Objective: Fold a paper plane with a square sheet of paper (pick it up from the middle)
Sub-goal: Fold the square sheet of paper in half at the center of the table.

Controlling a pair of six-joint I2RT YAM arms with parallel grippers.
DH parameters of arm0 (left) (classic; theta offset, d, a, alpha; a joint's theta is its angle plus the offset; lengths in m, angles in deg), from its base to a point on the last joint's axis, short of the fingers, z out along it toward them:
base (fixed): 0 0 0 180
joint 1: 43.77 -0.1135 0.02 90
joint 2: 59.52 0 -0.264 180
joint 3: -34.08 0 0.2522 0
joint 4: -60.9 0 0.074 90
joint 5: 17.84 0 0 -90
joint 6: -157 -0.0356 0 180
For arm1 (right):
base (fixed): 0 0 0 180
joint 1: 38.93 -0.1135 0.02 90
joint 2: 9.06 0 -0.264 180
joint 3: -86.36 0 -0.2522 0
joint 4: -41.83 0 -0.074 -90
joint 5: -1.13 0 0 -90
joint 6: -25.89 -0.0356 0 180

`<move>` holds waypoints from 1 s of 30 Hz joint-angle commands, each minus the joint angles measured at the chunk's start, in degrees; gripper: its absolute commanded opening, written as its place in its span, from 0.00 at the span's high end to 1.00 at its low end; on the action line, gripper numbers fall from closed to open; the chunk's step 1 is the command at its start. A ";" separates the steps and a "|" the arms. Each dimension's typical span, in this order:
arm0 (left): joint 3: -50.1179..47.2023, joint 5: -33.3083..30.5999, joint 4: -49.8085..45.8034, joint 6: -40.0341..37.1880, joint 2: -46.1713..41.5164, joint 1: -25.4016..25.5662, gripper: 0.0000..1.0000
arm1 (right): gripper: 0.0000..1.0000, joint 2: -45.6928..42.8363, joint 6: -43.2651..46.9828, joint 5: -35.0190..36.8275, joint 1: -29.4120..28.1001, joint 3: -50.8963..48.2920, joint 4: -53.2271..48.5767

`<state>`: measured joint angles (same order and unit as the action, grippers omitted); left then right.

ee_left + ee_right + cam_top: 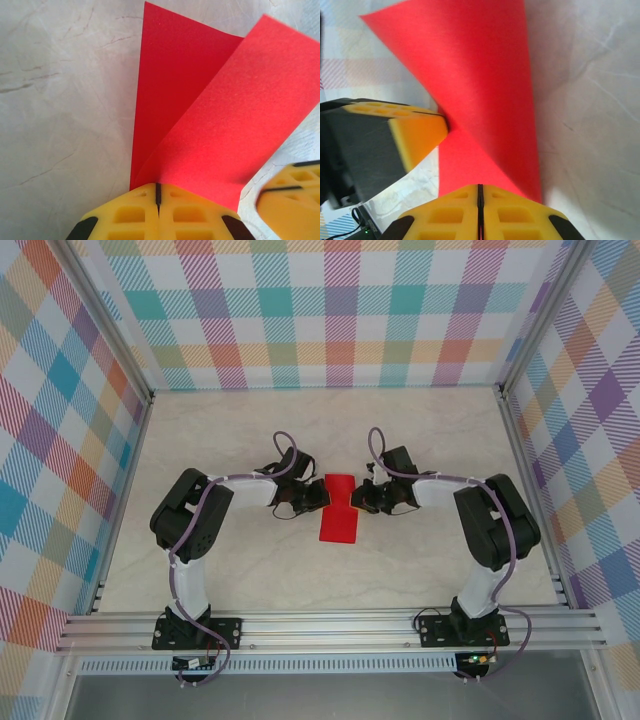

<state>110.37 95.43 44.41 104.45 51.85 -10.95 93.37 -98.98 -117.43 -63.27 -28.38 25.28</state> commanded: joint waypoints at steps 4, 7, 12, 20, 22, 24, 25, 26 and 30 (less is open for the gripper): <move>-1.24 -2.71 -6.99 -1.59 2.17 1.11 1.00 | 0.91 4.17 1.84 1.27 0.52 0.53 -1.60; -1.17 -2.79 -7.34 -1.89 2.18 1.10 1.00 | 0.91 3.78 1.66 0.90 0.52 0.60 -1.94; -0.82 -3.05 -7.74 -2.09 2.18 1.09 1.00 | 0.90 -0.03 1.44 -2.18 0.95 2.20 -1.97; -0.82 -3.21 -7.84 -2.05 2.18 1.07 1.00 | 0.90 2.66 1.85 -5.19 2.62 6.88 -1.08; -0.82 -3.34 -8.00 -2.03 2.16 1.06 1.00 | 0.90 4.48 1.83 -5.17 2.93 7.52 -1.08; -0.82 -3.40 -8.05 -2.03 2.14 1.11 1.00 | 0.90 5.90 2.09 -4.65 3.04 7.64 -1.10; -0.82 -3.40 -8.13 -2.12 2.17 1.09 1.00 | 0.90 6.56 2.17 -4.34 3.08 7.57 -1.06; -0.82 -3.40 -8.18 -2.16 2.18 1.09 1.00 | 0.90 7.25 2.26 -3.95 3.11 7.56 -1.16; -0.95 -3.59 -8.26 -2.27 2.18 1.11 1.00 | 0.90 9.21 2.62 -2.17 3.07 7.07 -1.91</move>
<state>110.47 95.08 44.13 103.38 51.87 -10.89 101.35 -97.85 -120.36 -60.38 -21.16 24.30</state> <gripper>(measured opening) 0.046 0.102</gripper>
